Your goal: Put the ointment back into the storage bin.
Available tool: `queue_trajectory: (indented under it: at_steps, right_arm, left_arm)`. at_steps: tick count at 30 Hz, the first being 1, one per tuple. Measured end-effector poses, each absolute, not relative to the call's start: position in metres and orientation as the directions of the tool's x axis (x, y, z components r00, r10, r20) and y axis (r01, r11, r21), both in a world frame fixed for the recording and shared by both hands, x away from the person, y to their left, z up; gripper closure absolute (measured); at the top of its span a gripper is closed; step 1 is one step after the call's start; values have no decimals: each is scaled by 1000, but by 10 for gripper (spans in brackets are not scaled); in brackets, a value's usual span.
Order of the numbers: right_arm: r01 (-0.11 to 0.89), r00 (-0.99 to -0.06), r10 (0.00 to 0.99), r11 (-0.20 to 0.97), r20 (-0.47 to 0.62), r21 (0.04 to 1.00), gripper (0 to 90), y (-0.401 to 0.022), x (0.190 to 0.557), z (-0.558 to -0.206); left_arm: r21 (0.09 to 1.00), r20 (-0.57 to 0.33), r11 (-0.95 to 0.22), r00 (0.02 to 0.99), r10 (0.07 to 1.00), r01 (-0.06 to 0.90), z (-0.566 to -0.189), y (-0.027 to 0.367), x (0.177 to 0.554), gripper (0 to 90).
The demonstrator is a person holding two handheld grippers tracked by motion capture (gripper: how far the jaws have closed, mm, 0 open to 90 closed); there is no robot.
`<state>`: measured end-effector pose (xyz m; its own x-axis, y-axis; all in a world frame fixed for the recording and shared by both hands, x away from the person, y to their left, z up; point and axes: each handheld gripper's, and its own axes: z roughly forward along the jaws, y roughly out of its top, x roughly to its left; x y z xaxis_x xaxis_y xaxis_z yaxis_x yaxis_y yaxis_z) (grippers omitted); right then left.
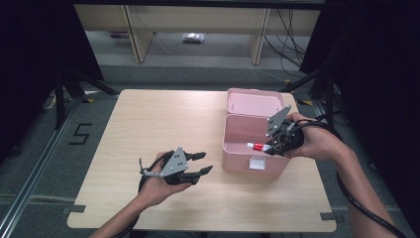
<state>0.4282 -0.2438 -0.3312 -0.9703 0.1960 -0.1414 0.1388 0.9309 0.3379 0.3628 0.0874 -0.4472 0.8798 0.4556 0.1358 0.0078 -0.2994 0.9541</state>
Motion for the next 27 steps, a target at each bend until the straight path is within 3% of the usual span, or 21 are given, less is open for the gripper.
queue_trajectory:
  at_steps: [3,9,13,17,18,27]
  right_arm:
    - [204,-959,255,924,-123,323,721,-244,428,-331]
    - [142,-971,195,936,-139,322,721,-243,439,-332]
    - [176,-965,227,932,-133,316,721,-243,441,-333]
    - [132,-972,185,940,-146,315,721,-242,447,-335]
    - [164,-968,213,937,-133,309,721,-242,446,-335]
    - [136,-974,179,953,-141,271,721,-243,454,-341]
  left_arm:
    - [954,134,-299,880,455,9,-447,87,363,513]
    - [954,133,-298,881,454,10,-448,87,363,513]
    - [954,133,-299,881,454,9,-448,87,363,512]
    - [954,133,-298,881,454,9,-448,87,363,511]
    - [954,133,-298,881,454,10,-448,87,363,512]
    - [954,133,-299,881,453,9,-449,87,363,511]
